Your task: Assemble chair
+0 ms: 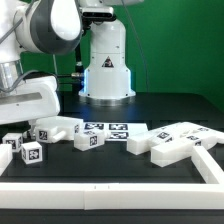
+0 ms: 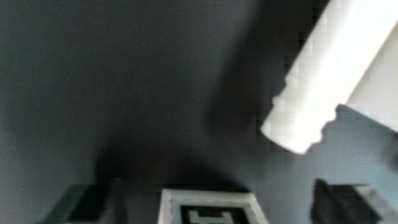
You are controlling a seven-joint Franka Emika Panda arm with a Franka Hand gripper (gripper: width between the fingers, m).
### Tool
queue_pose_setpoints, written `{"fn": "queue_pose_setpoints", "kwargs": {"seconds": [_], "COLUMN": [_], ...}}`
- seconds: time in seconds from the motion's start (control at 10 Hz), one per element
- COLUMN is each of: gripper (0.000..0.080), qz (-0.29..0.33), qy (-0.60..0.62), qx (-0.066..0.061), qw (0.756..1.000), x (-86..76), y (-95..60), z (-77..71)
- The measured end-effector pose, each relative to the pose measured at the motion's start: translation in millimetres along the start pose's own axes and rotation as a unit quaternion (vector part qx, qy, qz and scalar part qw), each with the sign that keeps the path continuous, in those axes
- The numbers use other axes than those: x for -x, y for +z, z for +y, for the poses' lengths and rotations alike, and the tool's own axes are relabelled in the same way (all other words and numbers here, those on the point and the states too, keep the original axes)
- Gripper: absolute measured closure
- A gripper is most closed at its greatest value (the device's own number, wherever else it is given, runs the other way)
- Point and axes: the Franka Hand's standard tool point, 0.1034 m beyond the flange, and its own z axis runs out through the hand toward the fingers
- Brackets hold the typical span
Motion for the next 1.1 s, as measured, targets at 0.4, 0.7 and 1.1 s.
{"fn": "queue_pose_setpoints", "kwargs": {"seconds": [0.4, 0.7, 1.1], "gripper": [0.0152, 0.015, 0.015], "qz": [0.0, -0.002, 0.01], "qy": [0.026, 0.092, 0.061], "qx": [-0.008, -0.006, -0.005], "qw": [1.0, 0.996, 0.998], "x": [-14.5, -51.7, -50.4], "y": [-34.7, -60.7, -55.7], "z": [-17.6, -96.7, -100.0]}}
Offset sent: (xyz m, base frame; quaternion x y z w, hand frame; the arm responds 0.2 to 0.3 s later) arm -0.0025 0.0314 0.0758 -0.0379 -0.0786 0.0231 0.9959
